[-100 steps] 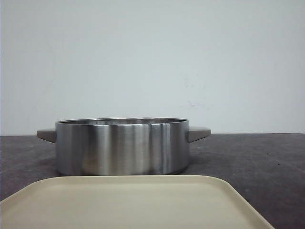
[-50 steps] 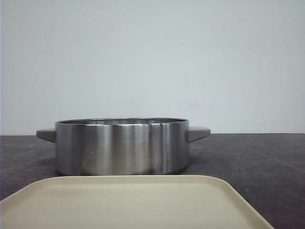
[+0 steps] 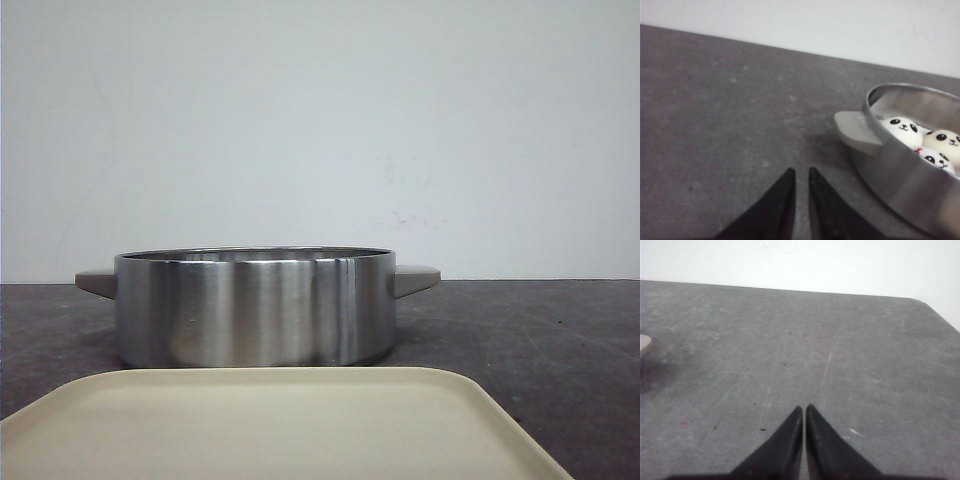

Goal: Steam buns

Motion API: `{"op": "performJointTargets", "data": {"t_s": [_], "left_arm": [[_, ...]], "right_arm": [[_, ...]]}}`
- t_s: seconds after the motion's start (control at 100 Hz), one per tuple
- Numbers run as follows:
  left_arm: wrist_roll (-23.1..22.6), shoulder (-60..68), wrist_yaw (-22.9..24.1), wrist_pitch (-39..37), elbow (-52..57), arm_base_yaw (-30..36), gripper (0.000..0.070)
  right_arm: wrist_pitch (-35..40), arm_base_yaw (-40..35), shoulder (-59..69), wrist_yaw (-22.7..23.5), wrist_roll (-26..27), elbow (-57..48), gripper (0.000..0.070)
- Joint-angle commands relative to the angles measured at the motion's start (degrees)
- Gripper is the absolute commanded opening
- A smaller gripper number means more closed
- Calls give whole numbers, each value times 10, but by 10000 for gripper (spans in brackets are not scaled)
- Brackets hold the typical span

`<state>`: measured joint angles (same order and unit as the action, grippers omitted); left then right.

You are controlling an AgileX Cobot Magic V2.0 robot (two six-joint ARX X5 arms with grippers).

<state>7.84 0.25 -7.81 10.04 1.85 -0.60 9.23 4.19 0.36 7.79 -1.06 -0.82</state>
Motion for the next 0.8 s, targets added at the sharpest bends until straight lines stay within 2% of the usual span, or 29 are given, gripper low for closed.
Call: {"op": "performJointTargets", "data": {"t_s": [0.0,0.07,0.79], "left_arm": [[-23,-1,25,7,-11,-5,0],[-20,-1,42,8,-11,-10,0],[-11,0,42,6,-10,-14,0]], "right_arm": [[-2,1,-2,1,6,2,12],[-2,1,-2,1,6,2,12],[-2,1,-2,1,6,2,12]]}}
